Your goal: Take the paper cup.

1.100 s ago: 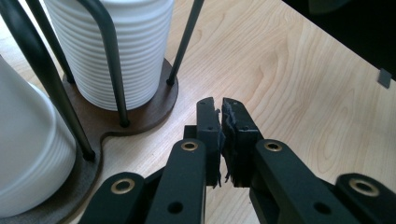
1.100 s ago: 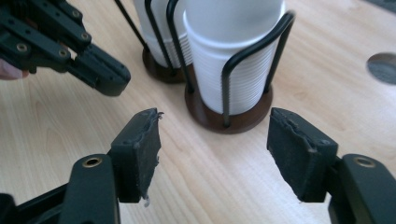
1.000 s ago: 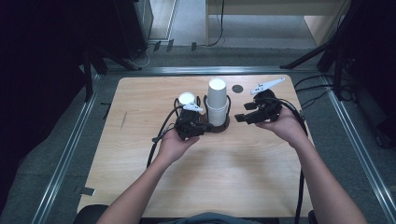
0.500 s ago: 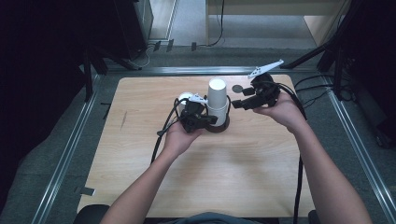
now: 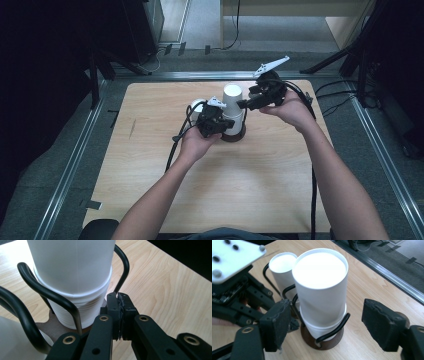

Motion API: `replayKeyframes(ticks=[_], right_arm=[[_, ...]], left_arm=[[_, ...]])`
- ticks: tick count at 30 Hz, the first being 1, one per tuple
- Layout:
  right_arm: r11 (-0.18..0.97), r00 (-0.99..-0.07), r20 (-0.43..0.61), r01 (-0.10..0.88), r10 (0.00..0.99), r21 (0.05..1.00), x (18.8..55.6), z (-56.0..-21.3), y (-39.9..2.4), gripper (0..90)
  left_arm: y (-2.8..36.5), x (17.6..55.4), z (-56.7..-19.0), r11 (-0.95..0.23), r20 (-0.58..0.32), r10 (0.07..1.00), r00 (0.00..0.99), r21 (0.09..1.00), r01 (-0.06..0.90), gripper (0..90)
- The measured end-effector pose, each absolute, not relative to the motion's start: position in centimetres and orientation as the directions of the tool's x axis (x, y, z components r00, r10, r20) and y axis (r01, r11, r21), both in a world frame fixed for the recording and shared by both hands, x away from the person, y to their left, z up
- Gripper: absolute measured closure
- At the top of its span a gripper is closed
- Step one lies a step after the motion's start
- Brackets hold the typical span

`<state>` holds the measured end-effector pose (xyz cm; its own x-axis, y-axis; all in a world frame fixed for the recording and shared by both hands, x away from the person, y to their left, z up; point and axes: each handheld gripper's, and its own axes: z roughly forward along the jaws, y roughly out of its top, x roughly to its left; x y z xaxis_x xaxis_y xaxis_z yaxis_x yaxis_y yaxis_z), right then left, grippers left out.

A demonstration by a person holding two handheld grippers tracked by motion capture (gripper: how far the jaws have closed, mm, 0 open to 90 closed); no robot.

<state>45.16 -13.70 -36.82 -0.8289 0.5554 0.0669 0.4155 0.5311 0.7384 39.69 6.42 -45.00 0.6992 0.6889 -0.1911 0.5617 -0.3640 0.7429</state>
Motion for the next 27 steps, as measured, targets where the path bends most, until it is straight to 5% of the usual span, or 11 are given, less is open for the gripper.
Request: replayKeyframes(ticks=[27], right_arm=[[0.559, -0.842, 0.048, 0.398, 0.537, 0.728, 47.2, -38.1, -10.3, 22.0]], left_arm=[[6.1, 40.2, -45.8, -0.332, -0.191, 0.708, 0.68, 0.76, 0.559, 85.7]])
